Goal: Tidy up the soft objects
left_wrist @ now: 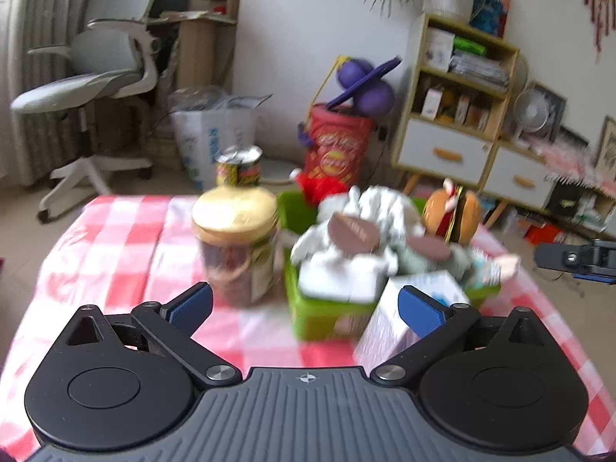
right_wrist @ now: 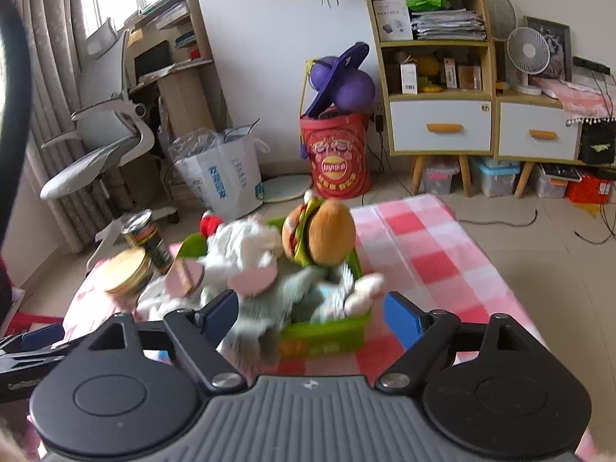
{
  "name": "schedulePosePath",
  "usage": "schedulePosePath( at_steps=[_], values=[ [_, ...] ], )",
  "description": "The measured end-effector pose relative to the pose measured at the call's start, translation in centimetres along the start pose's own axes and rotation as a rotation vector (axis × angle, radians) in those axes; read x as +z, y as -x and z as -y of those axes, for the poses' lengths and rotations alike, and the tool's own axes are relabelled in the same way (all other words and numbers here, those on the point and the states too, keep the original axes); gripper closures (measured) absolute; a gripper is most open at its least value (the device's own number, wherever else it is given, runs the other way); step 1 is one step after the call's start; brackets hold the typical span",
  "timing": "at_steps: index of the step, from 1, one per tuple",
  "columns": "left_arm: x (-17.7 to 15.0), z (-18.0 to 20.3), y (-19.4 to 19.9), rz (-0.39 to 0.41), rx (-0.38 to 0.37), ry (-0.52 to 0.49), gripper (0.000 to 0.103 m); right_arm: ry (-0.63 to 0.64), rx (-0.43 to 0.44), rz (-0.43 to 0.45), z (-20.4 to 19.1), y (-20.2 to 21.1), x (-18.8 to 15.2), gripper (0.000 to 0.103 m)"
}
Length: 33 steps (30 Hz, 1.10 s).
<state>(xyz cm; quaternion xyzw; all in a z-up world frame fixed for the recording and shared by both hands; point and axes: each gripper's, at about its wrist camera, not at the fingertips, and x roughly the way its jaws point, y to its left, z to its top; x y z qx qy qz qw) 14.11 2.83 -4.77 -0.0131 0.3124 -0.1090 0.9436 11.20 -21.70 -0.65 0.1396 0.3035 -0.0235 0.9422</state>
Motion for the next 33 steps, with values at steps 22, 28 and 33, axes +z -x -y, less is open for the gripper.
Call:
schedulePosePath(
  at_steps=[22, 28, 33],
  values=[
    [-0.4, 5.4, 10.5, -0.165, 0.215, 0.010, 0.005, 0.083, -0.076, -0.092, -2.9, 10.9, -2.0, 0.027],
    [-1.0, 7.2, 9.8, -0.189, 0.213, -0.014, 0.005, 0.131, -0.117, -0.072, -3.4, 10.9, -2.2, 0.027],
    [-1.1, 7.8, 9.7, -0.180, 0.228, -0.020, 0.005, 0.134, -0.108, -0.087, -3.3, 10.7, -2.3, 0.027]
  ],
)
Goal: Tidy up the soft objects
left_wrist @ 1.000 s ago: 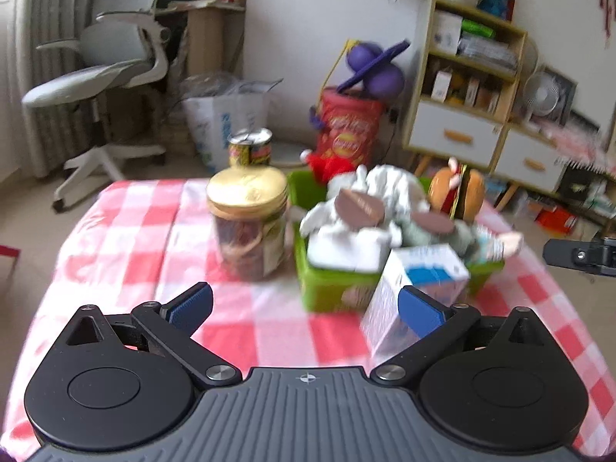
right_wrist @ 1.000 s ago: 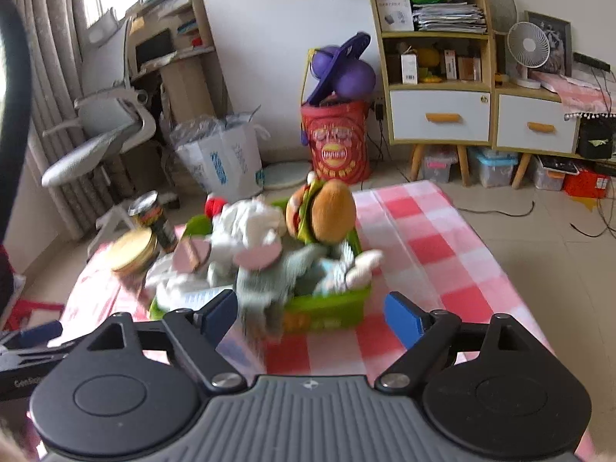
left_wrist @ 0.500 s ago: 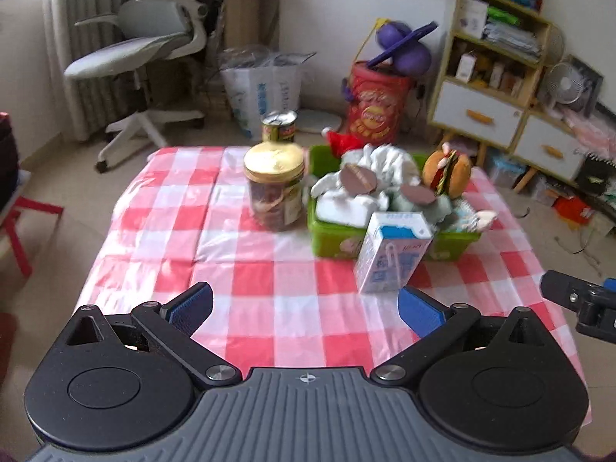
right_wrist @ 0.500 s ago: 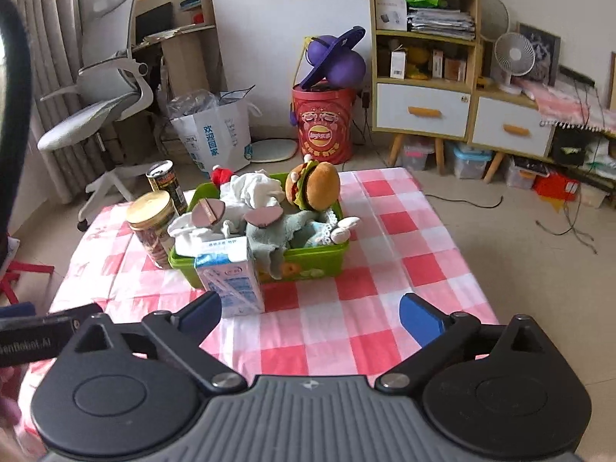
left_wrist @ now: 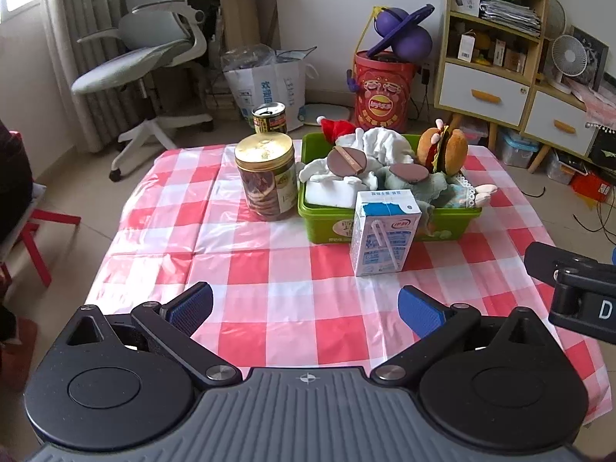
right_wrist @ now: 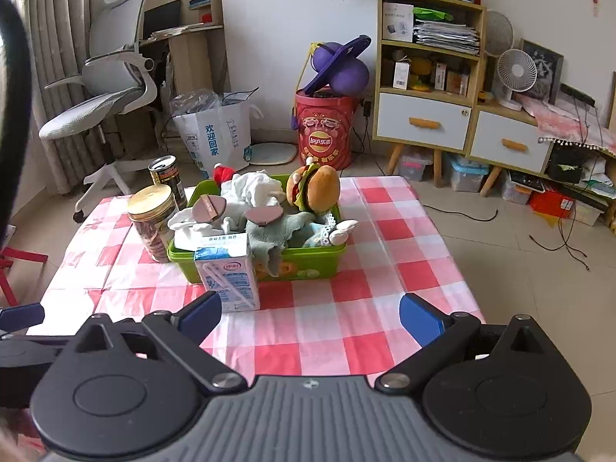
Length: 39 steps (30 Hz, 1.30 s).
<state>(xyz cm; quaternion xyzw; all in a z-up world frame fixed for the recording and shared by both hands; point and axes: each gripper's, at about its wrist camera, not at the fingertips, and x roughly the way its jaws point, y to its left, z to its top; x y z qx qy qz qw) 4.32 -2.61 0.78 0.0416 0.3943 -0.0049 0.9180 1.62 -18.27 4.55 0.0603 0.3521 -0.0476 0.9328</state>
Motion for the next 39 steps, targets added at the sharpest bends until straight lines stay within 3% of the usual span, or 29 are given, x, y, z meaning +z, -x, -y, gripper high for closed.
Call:
schedulePosePath(
  at_steps=[39],
  values=[
    [0.20, 0.04, 0.24, 0.012, 0.016, 0.011, 0.005, -0.024, -0.008, -0.012, 0.48, -0.44, -0.17, 0.027]
  ],
)
